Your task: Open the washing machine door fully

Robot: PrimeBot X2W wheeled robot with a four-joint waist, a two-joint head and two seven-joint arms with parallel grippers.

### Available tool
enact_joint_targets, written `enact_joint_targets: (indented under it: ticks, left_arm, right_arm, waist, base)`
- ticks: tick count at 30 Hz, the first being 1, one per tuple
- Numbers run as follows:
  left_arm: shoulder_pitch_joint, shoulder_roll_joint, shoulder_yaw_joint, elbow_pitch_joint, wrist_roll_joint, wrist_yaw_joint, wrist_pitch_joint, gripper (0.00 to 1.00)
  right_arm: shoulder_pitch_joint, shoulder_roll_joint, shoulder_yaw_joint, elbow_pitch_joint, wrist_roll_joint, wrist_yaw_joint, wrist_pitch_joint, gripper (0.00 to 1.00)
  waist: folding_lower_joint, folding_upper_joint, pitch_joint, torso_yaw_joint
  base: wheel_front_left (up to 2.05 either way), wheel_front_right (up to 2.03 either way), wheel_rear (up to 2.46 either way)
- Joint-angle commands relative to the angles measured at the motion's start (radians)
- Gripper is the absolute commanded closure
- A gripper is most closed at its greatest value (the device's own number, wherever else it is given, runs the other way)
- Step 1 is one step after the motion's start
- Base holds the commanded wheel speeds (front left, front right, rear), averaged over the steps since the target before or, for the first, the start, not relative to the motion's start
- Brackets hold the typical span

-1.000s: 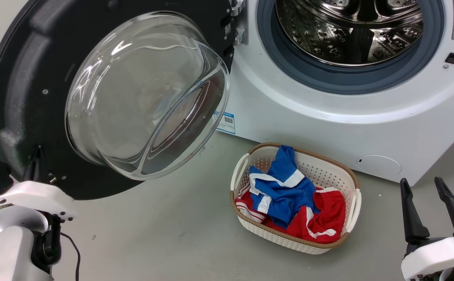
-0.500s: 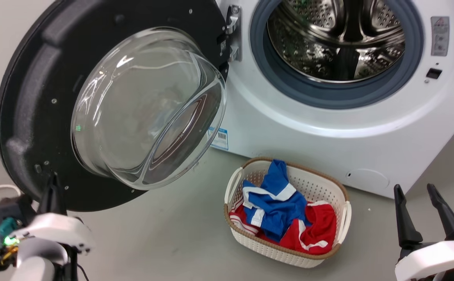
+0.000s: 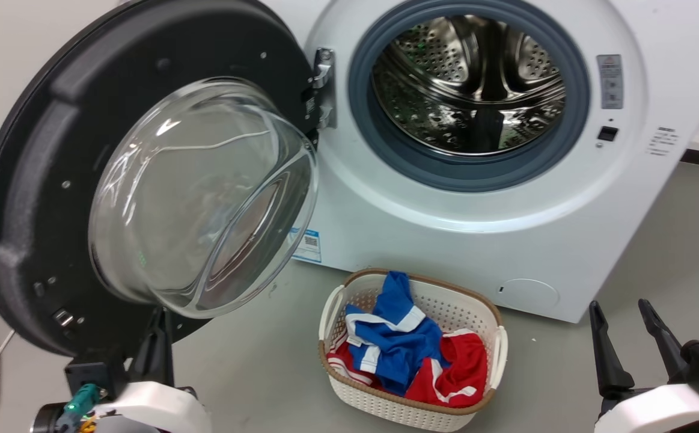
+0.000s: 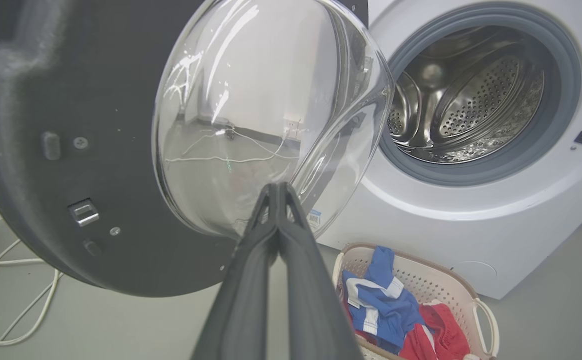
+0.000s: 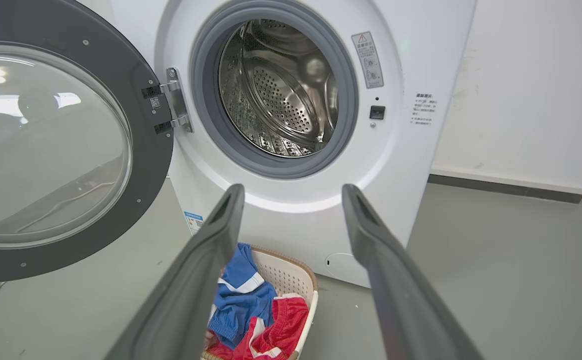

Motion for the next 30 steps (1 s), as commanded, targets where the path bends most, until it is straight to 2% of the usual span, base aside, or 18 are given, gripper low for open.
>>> enact_joint_targets:
  ticks: [1,2,3,4,5,6,7,15,16,22,30]
  left_arm:
    - [0.008,-0.007,-0.017,-0.011,0.007,-0.007,0.006,0.98]
    - [0.004,-0.006,-0.026,-0.012,0.011,-0.012,0.006,0.96]
    - [-0.003,-0.007,-0.035,-0.013,0.015,-0.015,0.007,0.88]
    - [-0.010,-0.007,-0.044,-0.011,0.020,-0.019,0.010,0.65]
    - [-0.015,-0.005,-0.051,-0.006,0.028,-0.018,0.013,0.48]
    - [-0.023,-0.004,-0.063,-0.004,0.035,-0.021,0.015,0.05]
    - [-0.030,-0.004,-0.069,0.000,0.042,-0.024,0.014,0.00]
    - [-0.068,-0.004,-0.113,0.029,0.083,-0.025,0.017,0.00]
    - [-0.072,-0.002,-0.121,0.037,0.092,-0.024,0.018,0.00]
    - [-0.070,-0.007,-0.120,0.050,0.094,-0.012,0.007,0.00]
    - [-0.056,-0.010,-0.120,0.058,0.088,0.000,-0.002,0.00]
  right_arm:
    - [0.012,0.004,0.002,0.004,-0.006,0.000,-0.007,0.00]
    - [0.013,0.004,0.004,0.004,-0.004,0.000,-0.007,0.00]
    - [0.014,0.004,0.004,0.004,-0.006,0.000,-0.006,0.00]
    - [0.014,0.004,0.003,0.003,-0.007,0.000,-0.004,0.00]
    - [0.012,0.005,0.009,0.004,-0.006,0.000,-0.002,0.00]
    - [0.014,0.004,0.006,0.003,-0.008,0.000,-0.002,0.00]
    - [0.014,0.004,0.007,0.004,-0.010,0.000,0.000,0.00]
    - [0.014,0.004,0.023,0.006,-0.016,0.000,0.008,0.00]
    - [0.013,-0.002,0.024,0.006,-0.016,0.000,0.010,0.00]
    - [0.014,-0.009,0.029,0.005,-0.012,0.000,0.016,0.00]
    - [0.014,-0.015,0.025,0.000,-0.005,0.000,0.019,0.00]
  waist:
    - [0.0000,0.0000,-0.014,-0.030]
    - [0.0000,0.0000,-0.016,-0.040]
    - [0.0000,0.0000,-0.018,-0.049]
    - [0.0000,0.0000,-0.020,-0.058]
    - [0.0000,0.0000,-0.022,-0.070]
    - [0.0000,0.0000,-0.024,-0.080]
    - [0.0000,0.0000,-0.025,-0.092]
    - [0.0000,0.0000,-0.028,-0.195]
    - [0.0000,0.0000,-0.029,-0.224]
    - [0.0000,0.0000,-0.031,-0.283]
    - [0.0000,0.0000,-0.030,-0.308]
  base:
    - [0.00,0.00,0.00]
    - [0.00,0.00,0.00]
    - [0.00,0.00,0.00]
    - [0.00,0.00,0.00]
    - [0.00,0.00,0.00]
    - [0.00,0.00,0.00]
    - [0.00,0.00,0.00]
    - [0.00,0.00,0.00]
    - [0.00,0.00,0.00]
    - [0.00,0.00,0.00]
    - [0.00,0.00,0.00]
